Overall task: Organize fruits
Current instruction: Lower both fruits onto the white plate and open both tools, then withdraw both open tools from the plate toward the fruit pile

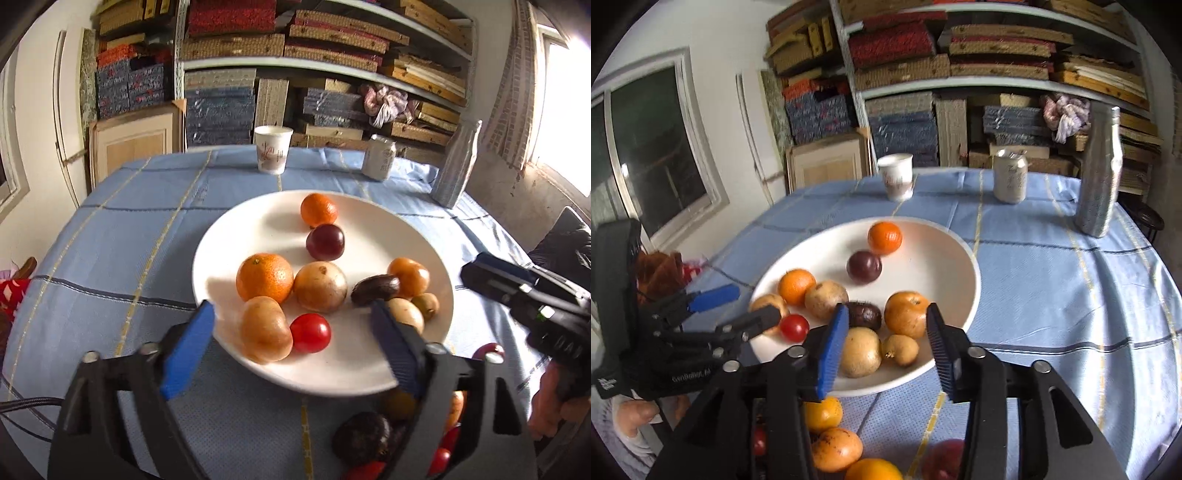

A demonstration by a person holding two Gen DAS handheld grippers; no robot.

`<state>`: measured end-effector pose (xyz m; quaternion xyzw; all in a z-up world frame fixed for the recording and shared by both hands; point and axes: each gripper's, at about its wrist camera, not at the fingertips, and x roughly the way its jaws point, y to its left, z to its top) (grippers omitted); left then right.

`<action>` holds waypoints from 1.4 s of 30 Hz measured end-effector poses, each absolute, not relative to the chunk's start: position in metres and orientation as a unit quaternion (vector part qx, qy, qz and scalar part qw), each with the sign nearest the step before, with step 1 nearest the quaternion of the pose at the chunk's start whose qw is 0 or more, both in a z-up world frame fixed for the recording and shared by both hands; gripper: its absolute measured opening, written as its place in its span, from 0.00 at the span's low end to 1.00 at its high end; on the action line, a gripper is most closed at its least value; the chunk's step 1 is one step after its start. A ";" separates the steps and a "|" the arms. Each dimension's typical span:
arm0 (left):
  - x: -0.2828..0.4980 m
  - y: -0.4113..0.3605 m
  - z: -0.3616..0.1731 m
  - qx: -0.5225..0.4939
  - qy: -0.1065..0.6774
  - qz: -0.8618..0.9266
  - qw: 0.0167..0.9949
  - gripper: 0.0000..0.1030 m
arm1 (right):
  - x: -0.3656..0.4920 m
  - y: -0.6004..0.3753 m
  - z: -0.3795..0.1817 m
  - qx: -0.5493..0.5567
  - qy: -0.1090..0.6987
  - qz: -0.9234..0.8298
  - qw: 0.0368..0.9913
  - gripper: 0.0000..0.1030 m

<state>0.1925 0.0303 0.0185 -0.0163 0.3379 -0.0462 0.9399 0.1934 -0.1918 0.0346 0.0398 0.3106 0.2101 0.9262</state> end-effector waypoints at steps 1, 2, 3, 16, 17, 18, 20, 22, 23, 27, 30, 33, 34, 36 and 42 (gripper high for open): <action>0.188 0.029 0.022 -0.012 0.331 -0.045 0.943 0.89 | 0.190 -0.196 0.039 0.046 0.304 0.209 0.928 0.49; 0.184 0.029 0.024 -0.009 0.325 -0.045 0.945 0.89 | 0.185 -0.201 0.044 0.053 0.294 0.209 0.931 0.50; 0.180 0.028 0.026 -0.008 0.321 -0.045 0.946 0.91 | 0.180 -0.205 0.049 0.059 0.285 0.209 0.933 0.51; 0.093 0.008 0.007 0.056 0.335 -0.075 0.938 0.95 | 0.117 -0.256 0.045 0.117 0.260 0.201 0.937 0.82; 0.085 0.004 0.003 0.066 0.338 -0.081 0.935 0.96 | 0.113 -0.261 0.044 0.123 0.258 0.200 0.937 0.83; 0.081 0.003 0.001 0.074 0.342 -0.083 0.933 0.96 | 0.111 -0.264 0.043 0.126 0.257 0.198 0.937 0.84; 0.076 0.001 -0.003 0.080 0.348 -0.092 0.930 0.96 | 0.107 -0.269 0.041 0.136 0.258 0.196 0.936 0.84; 0.073 0.000 -0.003 0.075 0.349 -0.107 0.928 0.96 | 0.108 -0.272 0.039 0.142 0.261 0.192 0.935 0.85; 0.073 0.000 -0.003 0.074 0.350 -0.112 0.927 0.96 | 0.108 -0.273 0.039 0.143 0.262 0.191 0.935 0.85; 0.075 -0.009 -0.011 0.086 0.370 -0.134 0.915 0.96 | 0.110 -0.275 0.037 0.149 0.268 0.187 0.933 0.85; 0.081 -0.014 -0.019 0.100 0.390 -0.129 0.906 0.96 | 0.111 -0.275 0.036 0.148 0.270 0.186 0.933 0.86; 0.087 -0.012 -0.026 0.104 0.411 -0.114 0.898 0.96 | 0.110 -0.275 0.036 0.148 0.271 0.186 0.933 0.86; 0.089 -0.010 -0.030 0.106 0.421 -0.111 0.894 0.96 | 0.110 -0.274 0.036 0.147 0.272 0.185 0.933 0.86; 0.087 -0.005 -0.028 0.111 0.417 -0.103 0.896 0.96 | 0.111 -0.275 0.035 0.148 0.274 0.183 0.933 0.86; 0.092 0.044 -0.024 0.091 0.399 0.005 0.912 0.96 | 0.112 -0.276 0.035 0.153 0.275 0.181 0.932 0.86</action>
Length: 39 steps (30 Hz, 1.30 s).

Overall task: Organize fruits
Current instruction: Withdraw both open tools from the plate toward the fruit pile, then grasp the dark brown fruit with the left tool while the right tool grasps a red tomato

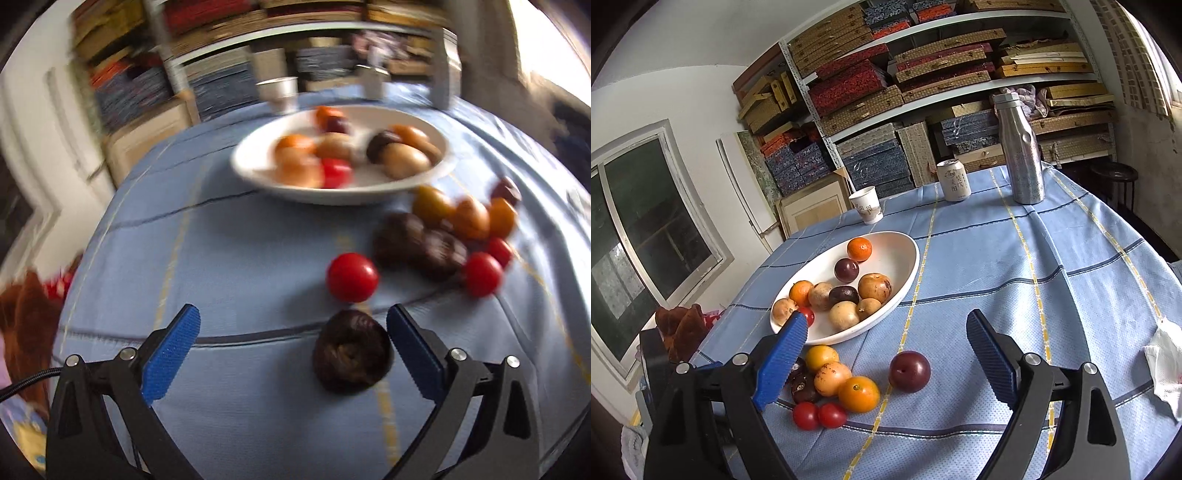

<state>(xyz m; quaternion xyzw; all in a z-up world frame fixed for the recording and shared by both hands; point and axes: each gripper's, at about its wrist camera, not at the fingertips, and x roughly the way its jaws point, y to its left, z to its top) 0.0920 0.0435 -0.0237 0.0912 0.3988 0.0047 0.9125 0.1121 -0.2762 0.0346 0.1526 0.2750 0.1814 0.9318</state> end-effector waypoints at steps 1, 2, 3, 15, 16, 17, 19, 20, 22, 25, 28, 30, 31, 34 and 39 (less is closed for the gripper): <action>0.092 0.053 -0.021 0.069 0.395 0.009 0.916 0.96 | 0.112 -0.276 0.035 0.152 0.275 0.182 0.932 0.86; 0.090 0.058 -0.018 0.056 0.387 0.008 0.920 0.96 | 0.112 -0.276 0.035 0.150 0.274 0.183 0.932 0.86; 0.086 0.059 -0.015 0.052 0.380 -0.001 0.923 0.96 | 0.112 -0.276 0.035 0.148 0.274 0.183 0.933 0.86; 0.075 0.048 -0.021 0.030 0.391 -0.088 0.916 0.96 | 0.102 -0.265 0.026 0.120 0.290 0.191 0.930 0.86; 0.075 0.046 -0.021 0.033 0.390 -0.089 0.916 0.96 | 0.101 -0.264 0.026 0.118 0.290 0.192 0.930 0.86; 0.074 0.043 -0.021 0.036 0.390 -0.093 0.916 0.96 | 0.101 -0.264 0.026 0.118 0.290 0.192 0.930 0.86; 0.073 0.038 -0.022 0.042 0.389 -0.104 0.915 0.96 | 0.101 -0.264 0.025 0.119 0.290 0.192 0.930 0.86; 0.073 0.037 -0.021 0.044 0.388 -0.106 0.914 0.96 | 0.101 -0.263 0.025 0.119 0.291 0.192 0.930 0.86; 0.070 0.035 -0.021 0.043 0.388 -0.117 0.913 0.92 | 0.101 -0.263 0.026 0.118 0.291 0.192 0.930 0.86; 0.073 0.037 -0.023 0.032 0.396 -0.124 0.909 0.69 | 0.101 -0.262 0.025 0.116 0.293 0.194 0.929 0.86; 0.074 0.040 -0.025 0.022 0.404 -0.122 0.906 0.67 | 0.098 -0.259 0.023 0.111 0.297 0.198 0.928 0.86; 0.074 0.039 -0.025 0.026 0.402 -0.119 0.908 0.67 | 0.097 -0.256 0.022 0.102 0.299 0.205 0.926 0.86; 0.073 0.038 -0.025 0.031 0.401 -0.118 0.908 0.66 | 0.096 -0.253 0.022 0.097 0.300 0.209 0.926 0.86; 0.072 0.033 -0.027 0.047 0.406 -0.111 0.906 0.56 | 0.090 -0.236 0.020 0.060 0.306 0.233 0.921 0.86; 0.073 0.039 -0.028 0.040 0.410 -0.096 0.906 0.44 | 0.070 -0.197 0.013 -0.038 0.310 0.267 0.912 0.70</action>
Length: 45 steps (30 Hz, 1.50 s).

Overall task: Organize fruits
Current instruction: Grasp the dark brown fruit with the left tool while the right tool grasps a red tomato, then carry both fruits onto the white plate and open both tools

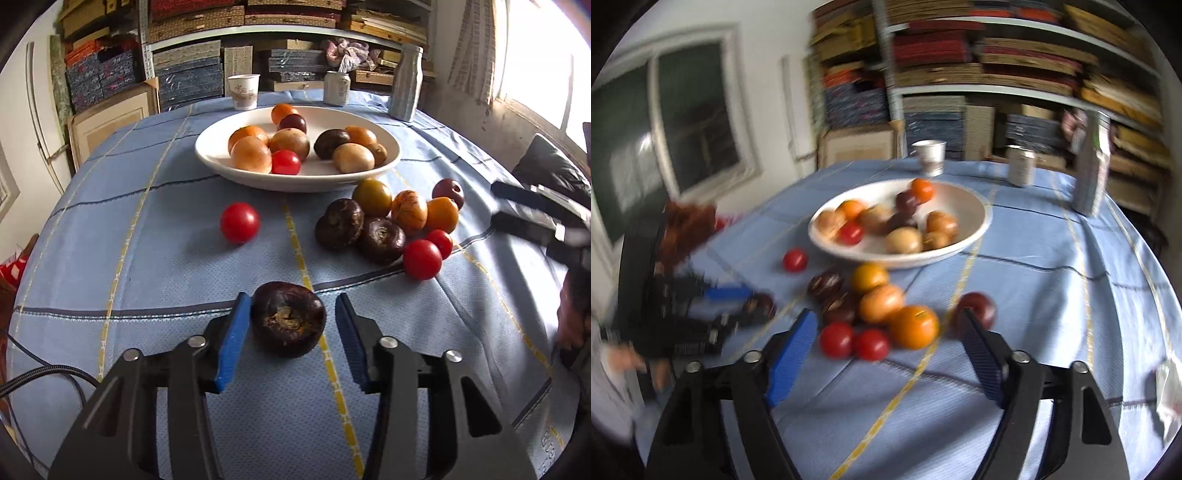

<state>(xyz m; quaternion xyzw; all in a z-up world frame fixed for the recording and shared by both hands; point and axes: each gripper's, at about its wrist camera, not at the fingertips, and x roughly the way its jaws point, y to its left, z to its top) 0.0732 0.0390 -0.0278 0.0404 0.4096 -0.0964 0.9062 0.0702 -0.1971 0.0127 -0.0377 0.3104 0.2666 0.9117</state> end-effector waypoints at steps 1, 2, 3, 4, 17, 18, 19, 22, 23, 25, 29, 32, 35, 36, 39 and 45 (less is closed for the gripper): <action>0.074 0.040 -0.029 0.039 0.413 -0.095 0.905 0.42 | 0.067 -0.191 0.011 -0.053 0.312 0.273 0.909 0.64; 0.074 0.040 -0.029 0.038 0.414 -0.095 0.905 0.42 | 0.065 -0.187 0.010 -0.062 0.313 0.276 0.907 0.61; 0.075 0.040 -0.029 0.040 0.414 -0.095 0.904 0.42 | 0.064 -0.184 0.009 -0.070 0.317 0.277 0.904 0.55; 0.075 0.039 -0.030 0.042 0.415 -0.095 0.904 0.42 | 0.063 -0.181 0.008 -0.076 0.321 0.278 0.902 0.49; 0.083 0.035 -0.040 0.045 0.439 -0.102 0.891 0.43 | 0.066 -0.143 -0.004 -0.128 0.371 0.326 0.860 0.29; 0.083 0.034 -0.040 0.048 0.439 -0.101 0.891 0.43 | 0.069 -0.142 -0.005 -0.129 0.375 0.320 0.861 0.29; 0.083 0.033 -0.040 0.048 0.439 -0.101 0.891 0.43 | 0.071 -0.141 -0.006 -0.130 0.379 0.313 0.861 0.29; 0.083 0.035 -0.039 0.046 0.440 -0.103 0.891 0.43 | 0.081 -0.137 -0.009 -0.134 0.390 0.299 0.861 0.29; 0.083 0.035 -0.040 0.045 0.439 -0.103 0.891 0.43 | 0.083 -0.135 -0.009 -0.138 0.392 0.298 0.859 0.29; 0.083 0.035 -0.040 0.043 0.440 -0.104 0.891 0.43 | 0.084 -0.129 -0.011 -0.150 0.394 0.294 0.858 0.30; 0.083 0.036 -0.039 0.037 0.438 -0.105 0.892 0.43 | 0.087 -0.128 -0.013 -0.150 0.396 0.293 0.857 0.29; 0.081 0.037 -0.037 0.036 0.433 -0.104 0.895 0.42 | 0.092 -0.136 -0.011 -0.126 0.400 0.299 0.857 0.29; 0.079 0.040 -0.025 0.027 0.413 -0.101 0.905 0.42 | 0.093 -0.153 0.003 -0.085 0.385 0.303 0.868 0.29; 0.081 0.042 -0.017 0.024 0.405 -0.098 0.909 0.42 | 0.094 -0.159 0.010 -0.075 0.376 0.302 0.873 0.29; 0.099 0.046 0.017 0.027 0.377 -0.083 0.922 0.42 | 0.105 -0.174 0.045 -0.057 0.349 0.288 0.890 0.29; 0.162 0.049 0.071 0.001 0.331 -0.056 0.942 0.42 | 0.158 -0.184 0.086 0.000 0.318 0.267 0.910 0.29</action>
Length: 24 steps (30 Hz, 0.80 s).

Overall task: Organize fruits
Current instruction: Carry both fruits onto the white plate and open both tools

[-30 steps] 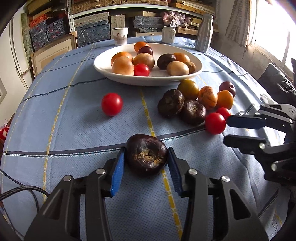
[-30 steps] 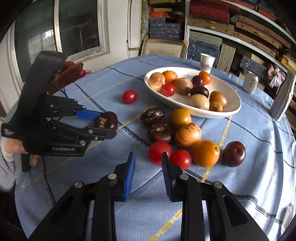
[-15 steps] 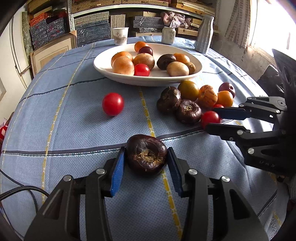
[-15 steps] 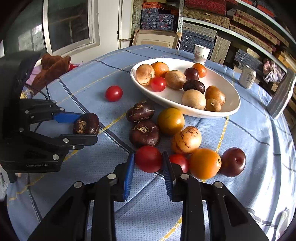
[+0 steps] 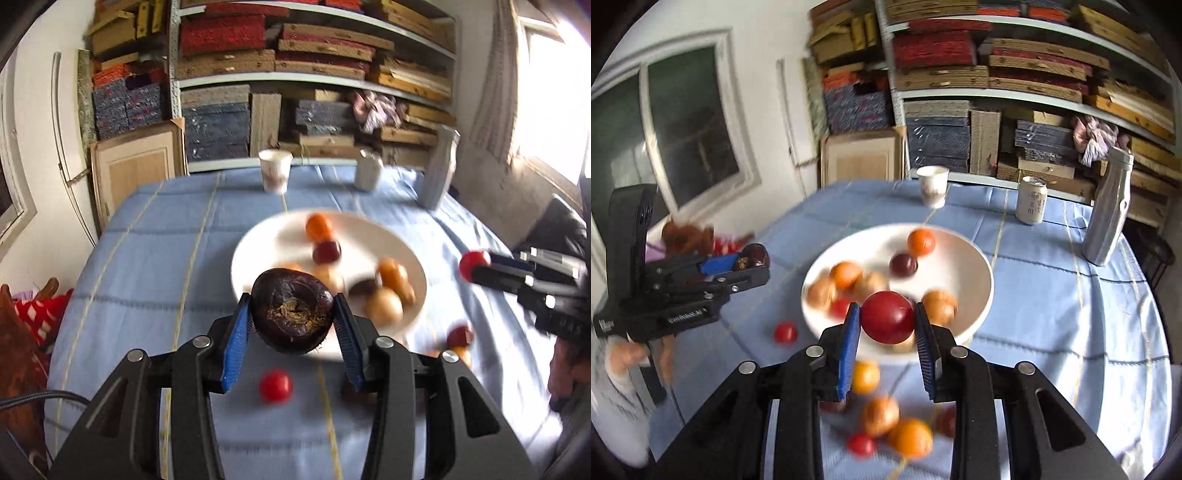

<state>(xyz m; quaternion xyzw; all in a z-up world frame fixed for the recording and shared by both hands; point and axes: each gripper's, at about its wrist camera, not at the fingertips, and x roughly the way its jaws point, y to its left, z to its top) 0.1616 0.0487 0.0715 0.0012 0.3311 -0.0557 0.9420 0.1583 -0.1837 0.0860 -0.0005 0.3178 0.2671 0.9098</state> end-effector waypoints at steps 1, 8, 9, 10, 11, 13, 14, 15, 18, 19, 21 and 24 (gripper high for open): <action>0.172 0.048 0.071 -0.006 0.332 -0.056 0.942 0.42 | 0.164 -0.182 0.083 0.006 0.319 0.269 0.909 0.29; 0.243 0.058 0.046 -0.030 0.360 -0.027 0.932 0.42 | 0.193 -0.136 0.036 0.019 0.346 0.301 0.888 0.29; 0.251 0.060 0.041 -0.028 0.366 -0.025 0.930 0.42 | 0.196 -0.131 0.031 0.013 0.353 0.302 0.885 0.29; 0.258 0.060 0.036 -0.027 0.371 -0.022 0.928 0.42 | 0.198 -0.127 0.027 0.009 0.356 0.302 0.884 0.29; 0.266 0.062 0.030 -0.027 0.376 -0.020 0.926 0.42 | 0.200 -0.123 0.023 0.003 0.359 0.299 0.884 0.29; 0.279 0.063 0.021 -0.033 0.386 -0.025 0.921 0.42 | 0.201 -0.118 0.018 -0.003 0.364 0.297 0.883 0.29; 0.283 0.064 0.018 -0.035 0.389 -0.027 0.920 0.42 | 0.202 -0.116 0.015 -0.005 0.369 0.298 0.880 0.29; 0.287 0.065 0.014 -0.035 0.391 -0.031 0.919 0.42 | 0.203 -0.114 0.013 -0.007 0.371 0.297 0.880 0.29; 0.299 0.063 0.005 -0.039 0.396 -0.038 0.917 0.42 | 0.204 -0.112 0.010 -0.013 0.371 0.294 0.881 0.40; 0.301 0.063 0.002 -0.040 0.397 -0.041 0.916 0.43 | 0.205 -0.113 0.010 -0.012 0.369 0.290 0.883 0.48; 0.303 0.064 -0.001 -0.042 0.401 -0.044 0.914 0.45 | 0.205 -0.118 0.012 -0.002 0.361 0.288 0.887 0.50; 0.303 0.069 0.002 -0.063 0.399 -0.049 0.914 0.51 | 0.202 -0.125 0.020 0.010 0.349 0.288 0.892 0.50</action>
